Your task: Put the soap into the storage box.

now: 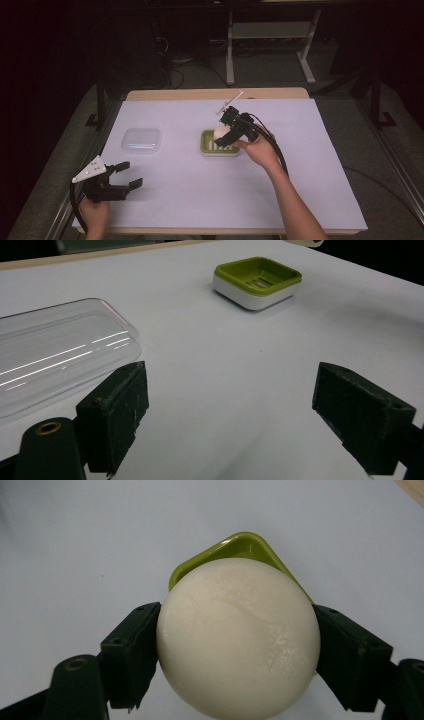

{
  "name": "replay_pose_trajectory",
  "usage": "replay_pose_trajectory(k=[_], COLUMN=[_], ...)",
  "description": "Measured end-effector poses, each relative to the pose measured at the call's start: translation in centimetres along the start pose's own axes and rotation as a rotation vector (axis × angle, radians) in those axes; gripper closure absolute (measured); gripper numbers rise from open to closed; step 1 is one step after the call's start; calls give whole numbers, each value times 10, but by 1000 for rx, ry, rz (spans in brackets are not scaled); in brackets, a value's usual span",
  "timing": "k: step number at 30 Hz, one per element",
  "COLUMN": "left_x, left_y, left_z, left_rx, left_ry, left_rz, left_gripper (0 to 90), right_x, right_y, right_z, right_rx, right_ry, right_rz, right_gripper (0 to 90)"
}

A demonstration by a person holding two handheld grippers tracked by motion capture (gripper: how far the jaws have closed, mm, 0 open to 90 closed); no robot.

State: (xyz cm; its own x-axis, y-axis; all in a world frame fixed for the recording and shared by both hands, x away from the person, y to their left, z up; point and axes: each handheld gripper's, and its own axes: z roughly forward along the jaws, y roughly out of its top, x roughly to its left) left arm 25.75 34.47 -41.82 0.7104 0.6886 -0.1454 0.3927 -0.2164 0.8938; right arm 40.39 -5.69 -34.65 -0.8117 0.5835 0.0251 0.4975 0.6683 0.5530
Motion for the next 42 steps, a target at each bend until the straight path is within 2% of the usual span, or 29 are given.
replay_pose_trajectory(k=[19, 42], left_x=[0, 0], left_y=[0, 0], left_z=[0, 0], left_rx=[-1, -1], left_ry=[-1, -2], left_rz=[-1, 0], left_gripper=[145, 145], right_x=[-7, -13], right_y=[5, 8], right_z=[21, 35], right_rx=[22, 24], right_ry=[0, 1], right_rz=[18, 43], right_gripper=[234, 233])
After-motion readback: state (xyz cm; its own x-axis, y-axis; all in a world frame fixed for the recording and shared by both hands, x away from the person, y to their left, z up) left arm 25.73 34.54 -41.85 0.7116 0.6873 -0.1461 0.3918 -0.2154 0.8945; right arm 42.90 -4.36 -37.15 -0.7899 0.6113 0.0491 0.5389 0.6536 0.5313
